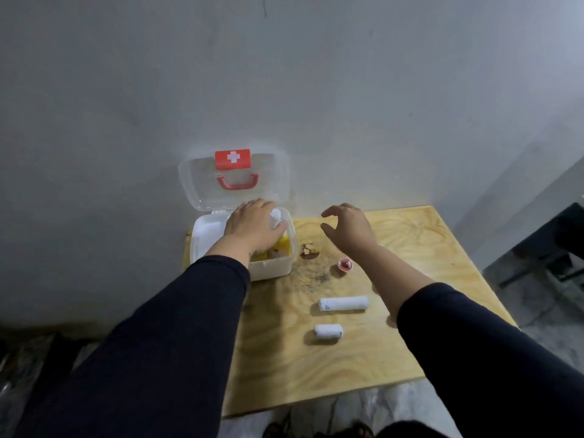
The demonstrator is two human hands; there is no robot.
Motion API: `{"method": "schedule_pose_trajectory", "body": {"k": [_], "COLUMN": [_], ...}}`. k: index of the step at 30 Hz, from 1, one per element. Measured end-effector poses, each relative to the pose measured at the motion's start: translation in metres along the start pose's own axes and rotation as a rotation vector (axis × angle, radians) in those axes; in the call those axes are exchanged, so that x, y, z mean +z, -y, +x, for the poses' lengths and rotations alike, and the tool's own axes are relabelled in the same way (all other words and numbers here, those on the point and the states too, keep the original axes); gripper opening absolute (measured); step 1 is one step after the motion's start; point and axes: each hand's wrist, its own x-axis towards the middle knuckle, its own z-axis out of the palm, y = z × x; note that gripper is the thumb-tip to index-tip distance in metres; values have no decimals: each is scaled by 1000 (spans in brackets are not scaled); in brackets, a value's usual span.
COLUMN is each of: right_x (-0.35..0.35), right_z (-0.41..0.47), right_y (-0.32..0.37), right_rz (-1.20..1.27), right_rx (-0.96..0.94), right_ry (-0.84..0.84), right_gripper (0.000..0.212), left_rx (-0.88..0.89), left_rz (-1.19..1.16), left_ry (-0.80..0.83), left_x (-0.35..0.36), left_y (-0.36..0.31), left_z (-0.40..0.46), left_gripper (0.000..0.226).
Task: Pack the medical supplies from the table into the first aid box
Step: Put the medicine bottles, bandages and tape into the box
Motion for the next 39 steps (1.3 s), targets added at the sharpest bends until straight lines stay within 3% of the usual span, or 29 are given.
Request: {"method": "schedule_pose_trajectory", "body": {"k": [6, 13, 23, 29, 39], "right_x": [-36, -45, 4, 1, -10], "right_z": [-18, -54, -78, -56, 52], "right_y": [-63, -142, -166, -168, -157], "right_rz": [-16, -79, 94, 171, 117], "right_rx": [198, 453, 753, 751, 331], "right_ry": [-35, 52, 14, -55, 114], "right_gripper": [30, 38, 35, 31, 21], "left_rx": [130, 158, 211, 158, 1], "left_rz": [41, 25, 59, 36, 9], "left_ry": [104, 253, 343, 364, 332], "left_x": [12, 52, 89, 87, 74], "left_y": [-73, -131, -143, -127, -117], "left_z": [15, 23, 25, 32, 58], "left_gripper": [53, 53, 55, 58, 60]}}
